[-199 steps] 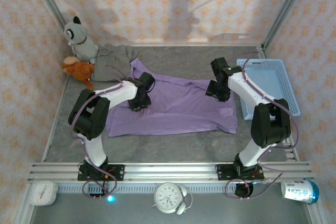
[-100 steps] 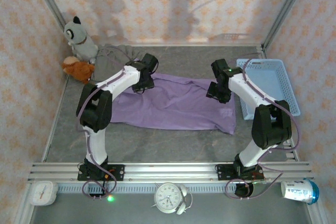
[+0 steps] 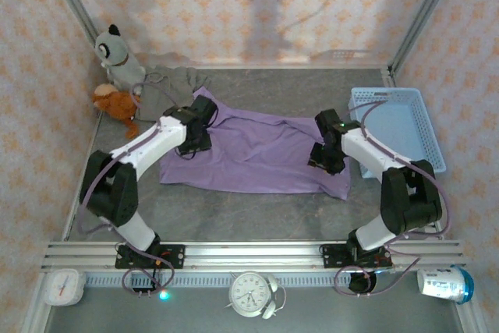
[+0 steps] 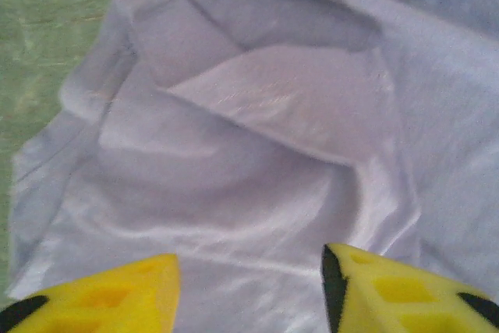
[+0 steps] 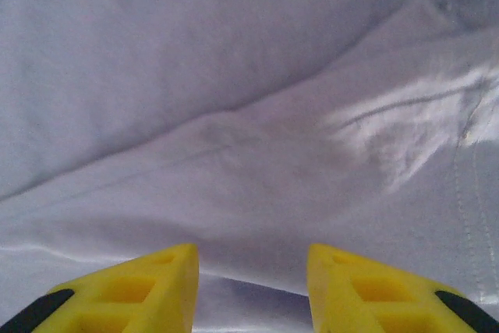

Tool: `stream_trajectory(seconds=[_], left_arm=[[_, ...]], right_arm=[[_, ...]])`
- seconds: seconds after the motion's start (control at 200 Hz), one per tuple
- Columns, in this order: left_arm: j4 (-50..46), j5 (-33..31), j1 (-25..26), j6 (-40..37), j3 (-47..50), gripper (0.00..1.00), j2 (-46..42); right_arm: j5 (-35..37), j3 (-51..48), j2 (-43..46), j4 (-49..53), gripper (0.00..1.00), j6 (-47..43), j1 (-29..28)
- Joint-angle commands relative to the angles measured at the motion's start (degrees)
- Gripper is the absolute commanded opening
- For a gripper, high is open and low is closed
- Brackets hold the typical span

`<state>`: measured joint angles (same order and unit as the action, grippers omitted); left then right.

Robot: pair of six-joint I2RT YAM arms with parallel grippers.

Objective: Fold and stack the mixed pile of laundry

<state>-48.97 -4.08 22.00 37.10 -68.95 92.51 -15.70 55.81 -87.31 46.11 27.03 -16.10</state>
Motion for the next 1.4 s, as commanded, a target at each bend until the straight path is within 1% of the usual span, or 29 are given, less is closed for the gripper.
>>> stream_trajectory(seconds=[0.0,0.065,0.14,0.23,0.355,0.435,0.621,0.756,0.811,0.851,0.931,0.981,1.091,1.106,1.166,1.271,1.321,1.396], left_arm=[[3.6,-2.1,-0.6,2.4,6.5,0.29,-1.5],[6.2,-2.6,-1.1,3.3,9.1,0.24,-0.7],[8.7,-2.8,-2.0,4.3,10.7,0.22,1.5],[10.6,-5.1,-2.6,5.7,11.8,0.18,4.4],[10.6,-6.7,-2.8,7.5,13.8,0.18,5.5],[9.7,-6.8,-2.8,8.6,16.5,0.18,4.0],[8.0,-1.7,-2.1,12.5,25.6,0.18,-2.5],[4.8,0.1,-0.7,16.9,31.4,0.19,-8.5],[4.1,0.3,-0.6,18.5,33.5,0.21,-11.4],[3.6,-0.3,-0.6,19.2,34.2,0.25,-13.2],[0.3,-4.3,-1.1,18.4,32.4,0.31,-15.1],[-1.2,-5.5,-2.4,16.6,30.1,0.36,-15.2],[-1.8,-5.1,-4.2,11.8,22.9,0.48,-15.0],[-1.6,-4.9,-4.3,11.1,22.0,0.51,-14.9],[-1.1,-4.0,-4.4,9.0,18.1,0.55,-14.1],[-0.3,-2.8,-4.4,7.1,13.2,0.53,-11.2],[0.7,-2.0,-4.4,6.7,12.3,0.47,-9.5],[1.6,-0.4,-4.4,6.8,11.8,0.34,-6.7]], right_arm=[[0.4,-1.4,-0.4,-2.2,0.4,1.4,-0.2],[1.8,-1.7,-1.2,-2.4,0.39,1.6,-0.2],[3.1,-1.8,-2.1,-2.9,0.38,2.0,-0.1],[4.3,-2.4,-3.0,-3.5,0.38,2.4,0.0],[5.1,-3.5,-3.8,-3.7,0.37,2.2,0.0],[5.6,-4.6,-4.1,-3.7,0.37,2.1,0.1],[5.6,-6.7,-3.7,-3.3,0.37,1.7,0.1],[5.2,-8.1,-1.8,-2.0,0.38,1.7,0.1],[4.6,-8.6,-0.7,-1.6,0.38,1.9,0.1],[3.7,-9.0,0.3,-1.4,0.38,2.1,0.1],[1.6,-8.7,1.9,-0.7,0.39,2.1,0.1],[0.4,-8.1,2.7,-0.3,0.39,1.7,0.1],[0.2,-4.5,3.6,1.6,0.41,-0.1,0.0],[0.4,-3.8,3.6,1.8,0.42,-0.4,0.1],[0.6,-0.9,3.0,3.2,0.42,-1.3,0.2],[0.8,2.8,1.6,3.7,0.43,-1.7,0.2],[0.6,3.9,0.9,3.4,0.43,-1.4,0.2],[0.0,4.8,0.2,2.6,0.43,-0.8,0.2]])
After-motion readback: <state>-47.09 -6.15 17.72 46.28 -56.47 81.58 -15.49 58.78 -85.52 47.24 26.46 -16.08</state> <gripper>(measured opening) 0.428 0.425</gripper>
